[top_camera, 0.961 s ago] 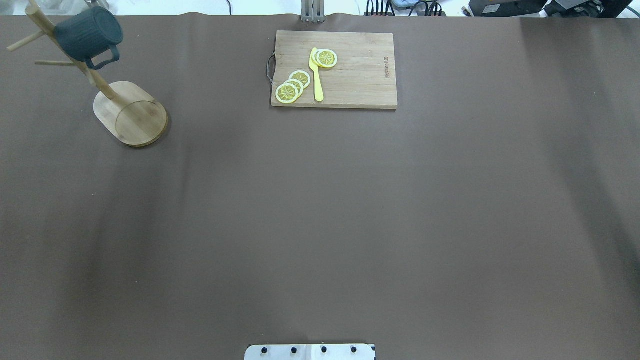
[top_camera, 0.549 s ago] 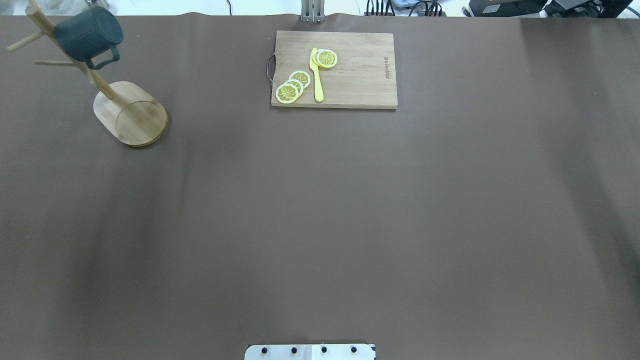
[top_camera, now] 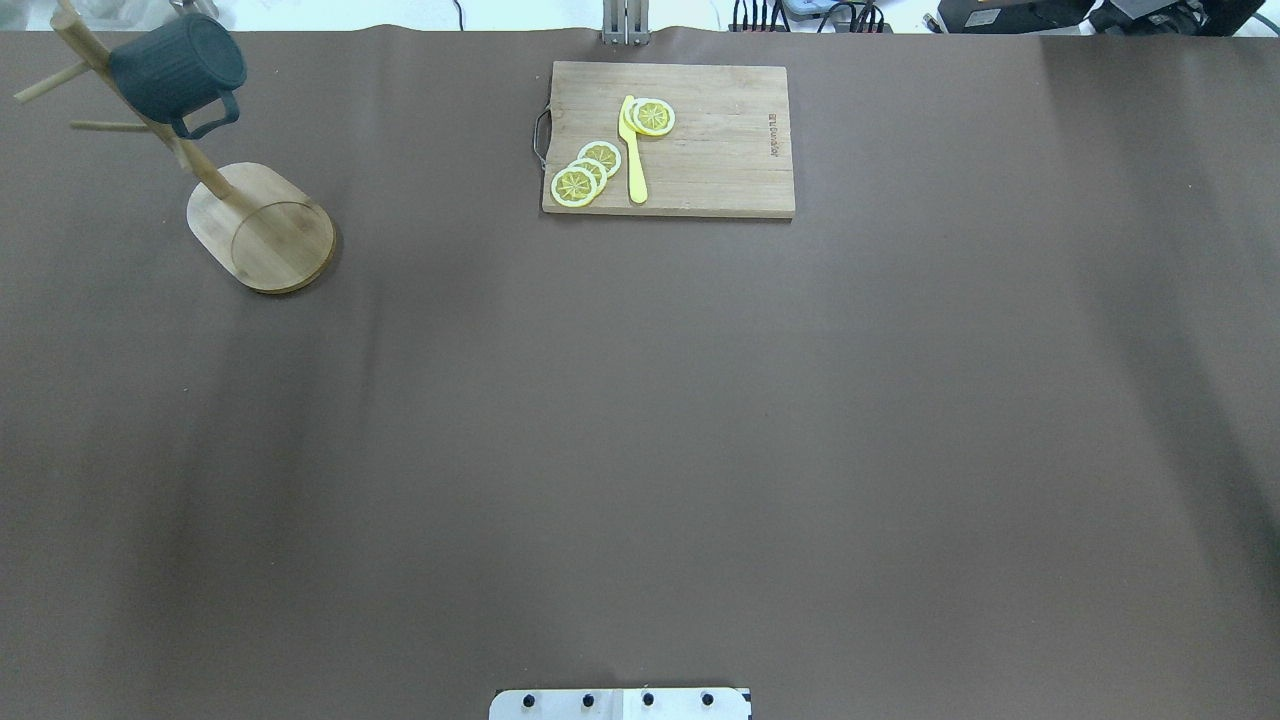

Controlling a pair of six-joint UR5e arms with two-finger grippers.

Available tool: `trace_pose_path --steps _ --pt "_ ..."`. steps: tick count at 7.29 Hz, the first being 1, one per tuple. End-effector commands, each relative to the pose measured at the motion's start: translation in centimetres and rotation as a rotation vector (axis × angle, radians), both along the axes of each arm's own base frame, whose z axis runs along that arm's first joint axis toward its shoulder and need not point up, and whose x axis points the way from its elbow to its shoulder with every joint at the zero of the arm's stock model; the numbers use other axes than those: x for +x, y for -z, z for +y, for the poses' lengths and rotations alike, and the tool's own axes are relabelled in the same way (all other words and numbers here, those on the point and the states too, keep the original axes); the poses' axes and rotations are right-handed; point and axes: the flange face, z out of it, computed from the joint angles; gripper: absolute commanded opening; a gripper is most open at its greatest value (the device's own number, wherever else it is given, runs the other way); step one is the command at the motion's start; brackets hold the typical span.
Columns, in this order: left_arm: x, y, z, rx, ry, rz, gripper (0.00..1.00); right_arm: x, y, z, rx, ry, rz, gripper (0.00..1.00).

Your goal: Hang cup on storage rack

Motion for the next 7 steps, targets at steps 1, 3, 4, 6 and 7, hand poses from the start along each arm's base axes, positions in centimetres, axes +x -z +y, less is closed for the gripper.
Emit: trace_pose_path --steps 1,3,4,6,7 --pt "0.0 0.0 0.0 0.0 -0.001 0.002 0.99 0.0 0.4 0.0 0.009 0.001 -0.003 1.0" --pt "0.1 -0.8 0.1 -0.015 -0.002 0.0 0.99 0.0 1.5 0.5 0.029 0.001 -0.005 1.0" --pt "0.1 -0.9 0.1 -0.017 -0.002 0.0 0.99 0.0 1.5 0.5 0.027 0.0 -0.008 1.0" --pt "0.1 -0.9 0.1 -0.017 -0.002 0.0 0.99 0.0 1.3 0.7 0.023 0.0 -0.008 1.0" --pt "0.1 -0.8 0.1 -0.016 -0.001 0.0 0.99 0.0 1.3 0.7 0.024 0.0 -0.011 1.0"
